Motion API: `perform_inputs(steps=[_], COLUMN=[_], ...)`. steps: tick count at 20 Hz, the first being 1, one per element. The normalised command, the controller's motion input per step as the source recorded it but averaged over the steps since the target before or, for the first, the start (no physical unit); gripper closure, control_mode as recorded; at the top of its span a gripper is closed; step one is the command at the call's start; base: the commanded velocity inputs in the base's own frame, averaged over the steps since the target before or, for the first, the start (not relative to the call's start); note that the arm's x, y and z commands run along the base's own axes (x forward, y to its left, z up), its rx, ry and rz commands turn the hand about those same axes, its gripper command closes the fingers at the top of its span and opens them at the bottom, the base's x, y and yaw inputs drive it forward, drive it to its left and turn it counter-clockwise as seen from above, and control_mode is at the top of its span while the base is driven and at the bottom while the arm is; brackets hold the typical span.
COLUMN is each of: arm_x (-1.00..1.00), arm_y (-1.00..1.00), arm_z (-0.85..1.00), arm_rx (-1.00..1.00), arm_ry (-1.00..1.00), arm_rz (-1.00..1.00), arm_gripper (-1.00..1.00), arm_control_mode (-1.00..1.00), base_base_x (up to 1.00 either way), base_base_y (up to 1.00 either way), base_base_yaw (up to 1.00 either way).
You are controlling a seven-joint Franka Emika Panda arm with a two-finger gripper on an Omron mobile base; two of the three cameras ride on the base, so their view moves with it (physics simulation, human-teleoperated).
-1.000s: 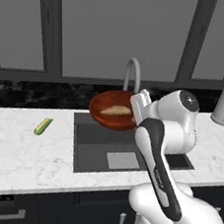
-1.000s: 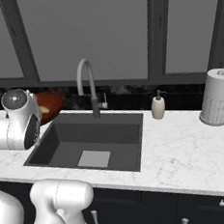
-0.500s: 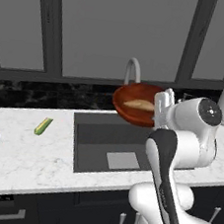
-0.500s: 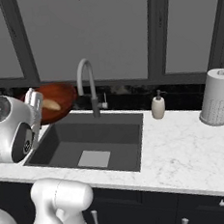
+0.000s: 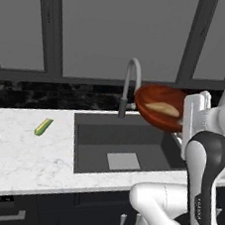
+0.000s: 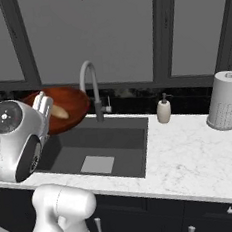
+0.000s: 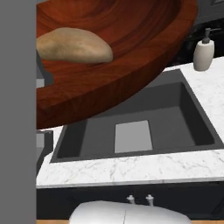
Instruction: Pick the sweet potato from the sink and place it in the bowl. Then pick the bowl and place it in the microwave. Then close the microwave door and press the start button.
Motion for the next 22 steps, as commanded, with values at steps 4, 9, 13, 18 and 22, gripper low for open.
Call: perform_inputs(steps=[4, 9, 13, 18, 22], arm_x=[-0.47, -0.71, -0.45, -0.16, 0.0], arm_y=[0.02, -0.44, -0.41, -0.11, 0.0], arm_z=[0.22, 0.06, 0.09, 0.37, 0.31], arm_rx=[-0.03, 0.04, 0.02, 0.01, 0.0], arm_ry=[0.04, 0.01, -0.01, -0.06, -0.01], arm_rz=[-0.04, 0.0, -0.03, -0.04, -0.05], arm_gripper=[1.0, 1.0, 1.0, 1.0, 1.0], arm_control_mode=[-1.0, -1.0, -1.0, -1.0, -1.0], base_base_x=[0.0, 0.0, 0.0, 0.0, 0.0], base_base_y=[0.0, 0.0, 0.0, 0.0, 0.0], base_base_yaw=[0.0, 0.0, 0.0, 0.0, 0.0])
